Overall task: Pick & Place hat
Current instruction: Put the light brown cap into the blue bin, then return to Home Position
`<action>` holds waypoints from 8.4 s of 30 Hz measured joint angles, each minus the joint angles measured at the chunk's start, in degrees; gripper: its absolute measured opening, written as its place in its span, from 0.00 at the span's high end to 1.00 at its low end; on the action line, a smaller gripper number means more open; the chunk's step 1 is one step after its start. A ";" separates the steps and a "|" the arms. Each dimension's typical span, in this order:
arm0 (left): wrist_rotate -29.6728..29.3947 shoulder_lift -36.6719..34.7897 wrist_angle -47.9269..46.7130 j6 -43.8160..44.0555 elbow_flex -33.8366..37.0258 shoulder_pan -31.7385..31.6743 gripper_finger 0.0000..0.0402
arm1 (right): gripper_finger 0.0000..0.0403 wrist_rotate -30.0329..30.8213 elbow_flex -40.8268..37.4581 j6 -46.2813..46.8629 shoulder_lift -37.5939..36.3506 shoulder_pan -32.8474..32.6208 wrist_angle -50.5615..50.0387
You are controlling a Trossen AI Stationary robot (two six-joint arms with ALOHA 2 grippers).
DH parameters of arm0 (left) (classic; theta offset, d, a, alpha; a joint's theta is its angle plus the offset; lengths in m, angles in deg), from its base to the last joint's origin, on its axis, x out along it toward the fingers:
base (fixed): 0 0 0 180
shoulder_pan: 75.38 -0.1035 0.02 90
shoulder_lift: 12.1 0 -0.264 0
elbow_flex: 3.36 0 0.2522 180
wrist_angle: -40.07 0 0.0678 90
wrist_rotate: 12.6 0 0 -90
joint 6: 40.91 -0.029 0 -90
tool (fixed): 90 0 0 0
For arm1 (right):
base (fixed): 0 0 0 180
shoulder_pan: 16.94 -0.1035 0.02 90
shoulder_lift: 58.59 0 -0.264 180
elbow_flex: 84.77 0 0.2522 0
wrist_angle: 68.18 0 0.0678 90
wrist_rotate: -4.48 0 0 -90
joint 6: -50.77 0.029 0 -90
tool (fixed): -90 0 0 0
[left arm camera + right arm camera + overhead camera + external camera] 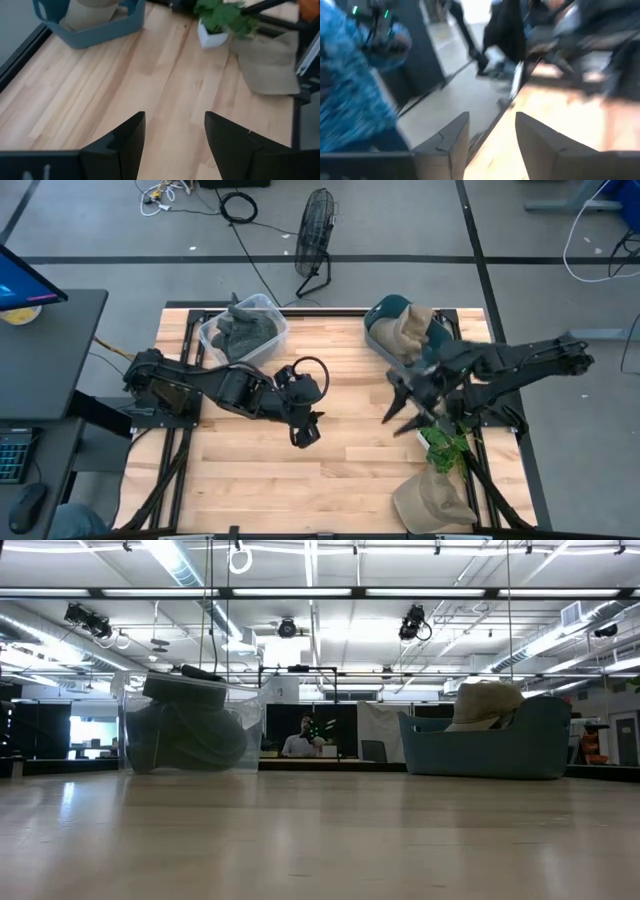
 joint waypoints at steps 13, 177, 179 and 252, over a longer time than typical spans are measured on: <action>0.07 0.00 -3.00 -0.38 0.02 -0.31 0.48 | 0.38 -0.69 -0.02 -2.31 8.44 -17.43 -26.03; 1.86 0.04 0.28 -2.08 0.04 1.88 0.48 | 0.59 49.36 18.87 -29.88 19.72 43.83 -61.74; 1.23 -0.24 0.25 -1.81 0.05 1.88 0.48 | 0.60 44.73 23.34 -27.69 19.28 41.98 -62.49; -1.93 -81.51 55.03 -8.94 90.55 -11.67 0.48 | 0.83 17.35 -43.05 8.25 -52.89 19.65 12.04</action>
